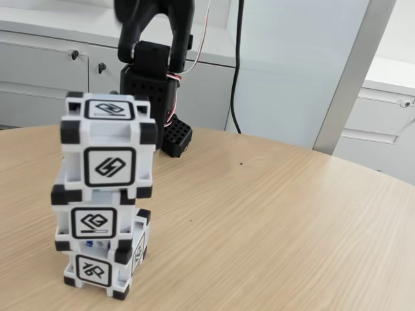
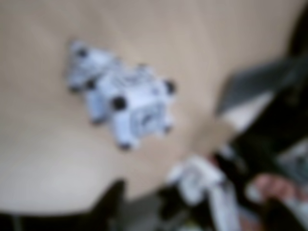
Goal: Stack cubes from left to right.
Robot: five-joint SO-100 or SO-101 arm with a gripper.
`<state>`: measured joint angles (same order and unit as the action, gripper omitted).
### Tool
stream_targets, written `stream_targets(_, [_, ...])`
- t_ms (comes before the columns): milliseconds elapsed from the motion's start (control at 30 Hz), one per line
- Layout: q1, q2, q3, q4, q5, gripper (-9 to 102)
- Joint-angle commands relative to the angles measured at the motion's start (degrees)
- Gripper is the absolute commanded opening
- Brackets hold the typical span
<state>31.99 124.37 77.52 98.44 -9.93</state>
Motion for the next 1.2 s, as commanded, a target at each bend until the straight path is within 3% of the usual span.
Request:
stream_targets(0, [-0.4, 4.7, -1.6, 0.2, 3.4, 14])
stream_targets(167, [-3.0, 4.1, -1.8, 0.1, 13.8, 0])
stream_targets(367, [-13.1, 5.1, -2.5, 0.0, 26.1, 0])
stream_targets(633, [-26.2, 5.2, -1.6, 0.0, 22.6, 0])
stream_targets(833, [-26.5, 7.2, -1.9, -0.1, 22.2, 0])
stream_targets(1167, [-26.6, 24.3, 0.4, -0.1, 21.2, 0])
